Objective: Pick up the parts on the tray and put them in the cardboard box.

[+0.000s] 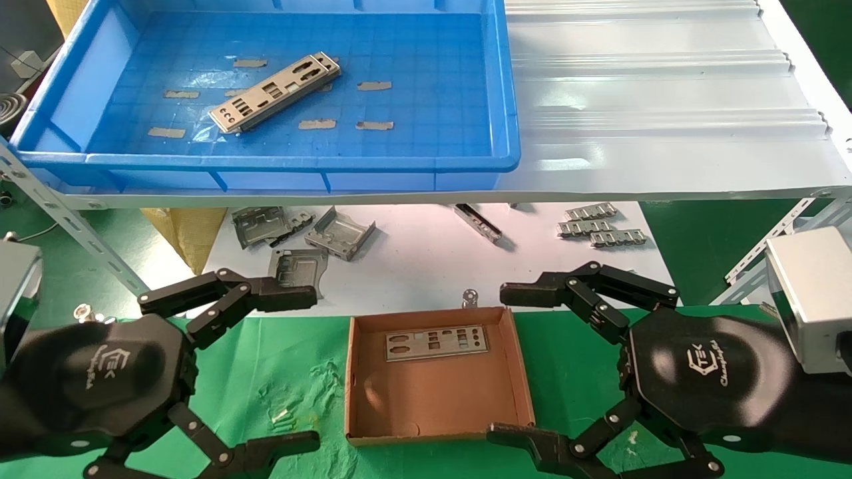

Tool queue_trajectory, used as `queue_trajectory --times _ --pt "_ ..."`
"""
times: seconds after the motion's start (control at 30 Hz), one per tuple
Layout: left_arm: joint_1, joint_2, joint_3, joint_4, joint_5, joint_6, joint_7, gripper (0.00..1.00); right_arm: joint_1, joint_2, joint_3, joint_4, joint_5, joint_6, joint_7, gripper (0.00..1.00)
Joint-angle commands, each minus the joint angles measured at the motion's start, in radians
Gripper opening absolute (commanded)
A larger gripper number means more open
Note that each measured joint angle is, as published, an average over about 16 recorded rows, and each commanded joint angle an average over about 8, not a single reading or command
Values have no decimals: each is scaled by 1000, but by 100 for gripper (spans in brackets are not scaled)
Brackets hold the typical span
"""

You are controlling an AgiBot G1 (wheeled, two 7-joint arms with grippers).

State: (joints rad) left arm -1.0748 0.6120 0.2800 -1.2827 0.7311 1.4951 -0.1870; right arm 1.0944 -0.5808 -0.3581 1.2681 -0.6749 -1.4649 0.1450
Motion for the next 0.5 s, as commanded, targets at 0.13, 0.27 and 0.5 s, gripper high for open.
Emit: queue_trajectory --times 0.13,0.27,0.5 --pt "0 0 0 0 0 0 0 100 0 0 0 0 0 0 0 0" --pt "0 0 0 0 0 0 0 100 0 0 0 0 0 0 0 0" --pt "0 0 0 0 0 0 0 100 0 0 0 0 0 0 0 0"
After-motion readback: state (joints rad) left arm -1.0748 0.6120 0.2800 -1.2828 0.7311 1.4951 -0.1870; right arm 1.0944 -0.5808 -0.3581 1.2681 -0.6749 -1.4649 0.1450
